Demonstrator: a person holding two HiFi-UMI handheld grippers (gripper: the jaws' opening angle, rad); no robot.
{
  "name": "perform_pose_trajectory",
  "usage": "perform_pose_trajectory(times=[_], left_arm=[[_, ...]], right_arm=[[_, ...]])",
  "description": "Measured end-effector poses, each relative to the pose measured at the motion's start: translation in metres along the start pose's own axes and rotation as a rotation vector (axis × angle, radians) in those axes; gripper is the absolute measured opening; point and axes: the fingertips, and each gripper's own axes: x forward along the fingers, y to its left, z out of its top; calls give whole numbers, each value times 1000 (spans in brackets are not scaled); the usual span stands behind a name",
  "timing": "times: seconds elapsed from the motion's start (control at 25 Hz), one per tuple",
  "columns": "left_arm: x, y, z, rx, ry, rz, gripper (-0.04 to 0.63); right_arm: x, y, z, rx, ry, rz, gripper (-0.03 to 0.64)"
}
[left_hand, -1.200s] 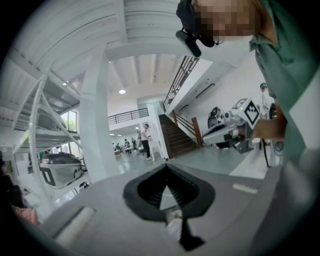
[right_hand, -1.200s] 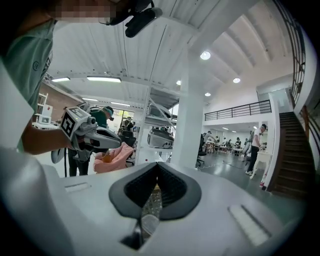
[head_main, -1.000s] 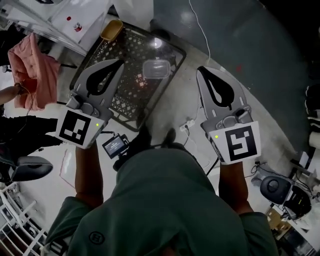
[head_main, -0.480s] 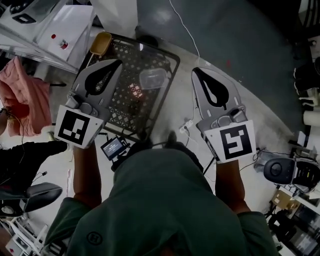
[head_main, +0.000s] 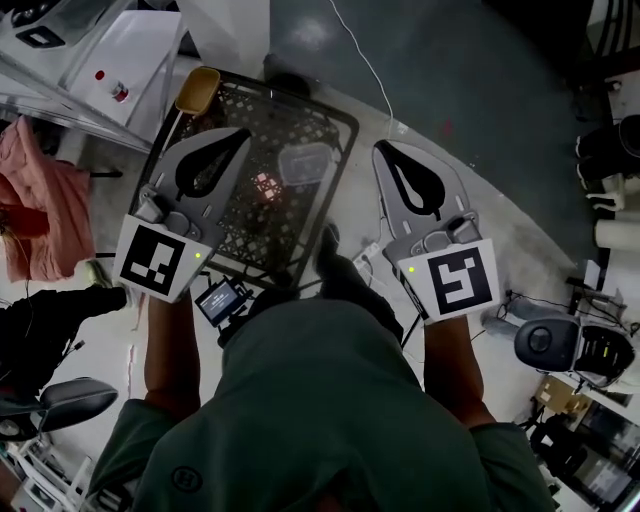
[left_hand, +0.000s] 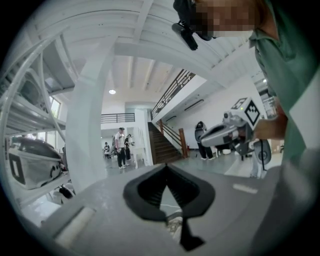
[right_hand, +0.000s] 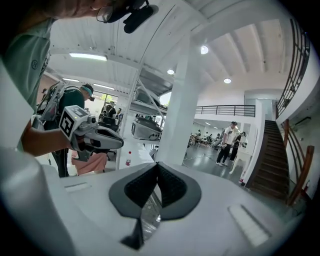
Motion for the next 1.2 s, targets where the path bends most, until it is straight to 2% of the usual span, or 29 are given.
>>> perform_pose_trajectory(times=[0.4, 0.68, 1.2], left_arm=[[29, 13, -15, -6, 64, 63, 2], [51, 28, -41, -53, 131, 94, 2], [86, 57, -99, -128, 199, 92, 2]], right_arm=[[42, -29, -19, 30, -23, 86, 6], [75, -49, -44, 53, 18, 143, 6], [134, -57, -98, 94, 120, 204, 6]])
